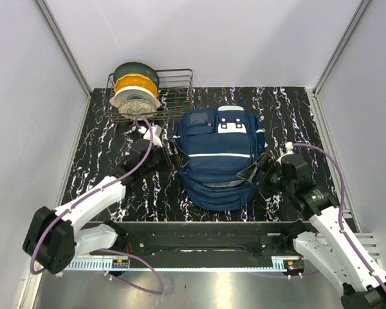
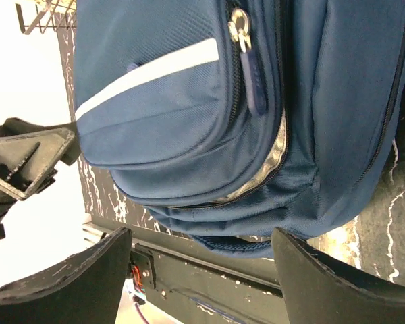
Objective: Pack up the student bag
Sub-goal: Adjust the student bag at the center of the board.
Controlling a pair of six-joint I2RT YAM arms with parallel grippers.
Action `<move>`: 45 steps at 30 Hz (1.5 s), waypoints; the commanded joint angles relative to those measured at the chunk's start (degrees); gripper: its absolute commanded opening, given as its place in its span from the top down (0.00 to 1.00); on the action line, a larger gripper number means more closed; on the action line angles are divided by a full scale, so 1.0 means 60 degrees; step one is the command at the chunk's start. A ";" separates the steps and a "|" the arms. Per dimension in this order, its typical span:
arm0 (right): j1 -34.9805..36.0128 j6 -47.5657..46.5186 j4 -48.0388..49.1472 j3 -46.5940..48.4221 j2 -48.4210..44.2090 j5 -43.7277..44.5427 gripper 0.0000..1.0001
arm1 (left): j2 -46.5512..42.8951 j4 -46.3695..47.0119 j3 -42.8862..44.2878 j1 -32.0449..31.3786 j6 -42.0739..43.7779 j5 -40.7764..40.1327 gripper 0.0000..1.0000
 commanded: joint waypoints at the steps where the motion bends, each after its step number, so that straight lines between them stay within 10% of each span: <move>1: 0.0234 0.1492 0.1266 -0.1151 -0.0173 -0.0579 0.11 | 0.0704 0.2430 0.0543 0.0127 -0.0154 0.1918 0.01; 13: 0.0351 0.2198 0.2995 -0.2340 0.0455 0.0283 0.08 | 0.2580 0.3838 0.0558 0.0142 -0.0593 0.2785 0.06; 21: 0.0307 0.1351 0.3278 -0.1332 0.1191 0.1510 0.71 | 0.2800 0.4380 0.0207 -0.0004 -0.0945 0.3240 0.27; 28: -0.0337 -0.0320 0.1477 -0.0086 0.0911 0.3036 0.86 | 0.2260 0.4249 0.0221 -0.0794 -0.1121 0.3036 0.26; 31: -0.0674 -0.0921 0.0963 0.0281 0.1203 0.3432 0.81 | 0.1894 0.4000 0.0323 -0.1205 -0.1165 0.2801 0.23; 38: -0.1026 -0.1391 0.0144 0.0969 0.1805 0.3215 0.35 | 0.0780 0.3037 0.0397 -0.1645 -0.1122 0.2172 0.18; 45: -0.1012 -0.0118 -0.1000 0.0883 0.0034 0.1912 0.29 | -0.0145 0.0310 0.0718 -0.1616 0.0327 -0.0563 0.06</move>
